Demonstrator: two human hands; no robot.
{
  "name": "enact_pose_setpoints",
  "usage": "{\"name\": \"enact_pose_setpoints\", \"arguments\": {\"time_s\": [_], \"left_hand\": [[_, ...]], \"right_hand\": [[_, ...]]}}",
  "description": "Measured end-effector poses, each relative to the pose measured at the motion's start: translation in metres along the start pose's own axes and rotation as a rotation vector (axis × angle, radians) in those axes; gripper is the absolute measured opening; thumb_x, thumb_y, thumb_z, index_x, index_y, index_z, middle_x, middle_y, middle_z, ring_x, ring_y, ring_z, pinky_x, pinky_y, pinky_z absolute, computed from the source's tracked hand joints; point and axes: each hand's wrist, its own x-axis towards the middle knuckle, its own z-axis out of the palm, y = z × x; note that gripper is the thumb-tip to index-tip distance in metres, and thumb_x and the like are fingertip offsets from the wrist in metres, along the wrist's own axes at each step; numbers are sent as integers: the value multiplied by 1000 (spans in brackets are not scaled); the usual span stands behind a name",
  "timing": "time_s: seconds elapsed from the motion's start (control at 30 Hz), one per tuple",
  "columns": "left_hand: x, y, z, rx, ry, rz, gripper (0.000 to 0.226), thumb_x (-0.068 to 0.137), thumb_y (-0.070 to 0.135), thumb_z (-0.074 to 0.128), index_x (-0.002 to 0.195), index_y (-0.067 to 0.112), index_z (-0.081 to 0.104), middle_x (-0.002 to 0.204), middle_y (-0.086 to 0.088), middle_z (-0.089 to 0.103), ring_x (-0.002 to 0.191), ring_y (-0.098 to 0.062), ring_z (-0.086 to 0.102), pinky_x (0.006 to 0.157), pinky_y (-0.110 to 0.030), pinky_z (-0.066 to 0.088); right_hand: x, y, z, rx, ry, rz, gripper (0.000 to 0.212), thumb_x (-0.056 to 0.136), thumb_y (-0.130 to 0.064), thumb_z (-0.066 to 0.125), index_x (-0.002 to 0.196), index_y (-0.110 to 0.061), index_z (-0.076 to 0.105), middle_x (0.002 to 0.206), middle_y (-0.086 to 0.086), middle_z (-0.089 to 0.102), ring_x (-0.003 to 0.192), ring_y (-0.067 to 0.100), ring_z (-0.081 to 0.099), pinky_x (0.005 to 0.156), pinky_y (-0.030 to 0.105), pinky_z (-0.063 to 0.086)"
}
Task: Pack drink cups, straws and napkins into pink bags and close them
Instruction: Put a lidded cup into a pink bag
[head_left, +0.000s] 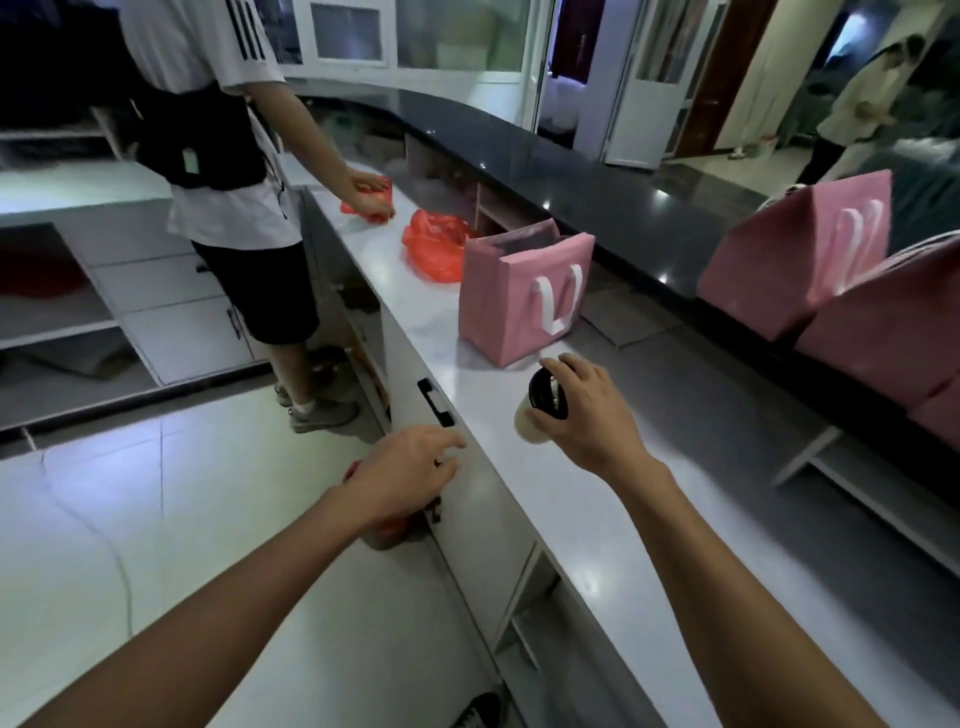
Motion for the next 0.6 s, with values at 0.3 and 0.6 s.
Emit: {"name": "enact_pose_setpoints", "arguments": {"time_s": [0.3,0.6], "left_hand": [[148,-7,-37,38,31,38,36,103,41,48,137,33,55,142,10,56,124,-15,53,105,-35,42],[253,-7,-77,30,203,161,27,98,27,58,123,22,68,125,2,69,116,-22,60,98,-43,48]], "right_hand": [[133,35,-2,98,89,-23,67,87,-46,70,146,-26,44,148,-5,43,136,24,35,104,50,44],[218,65,-30,277,208,-64,74,84,-36,77,147,-26,41,147,-5,39,134,20,39,106,41,44]]}}
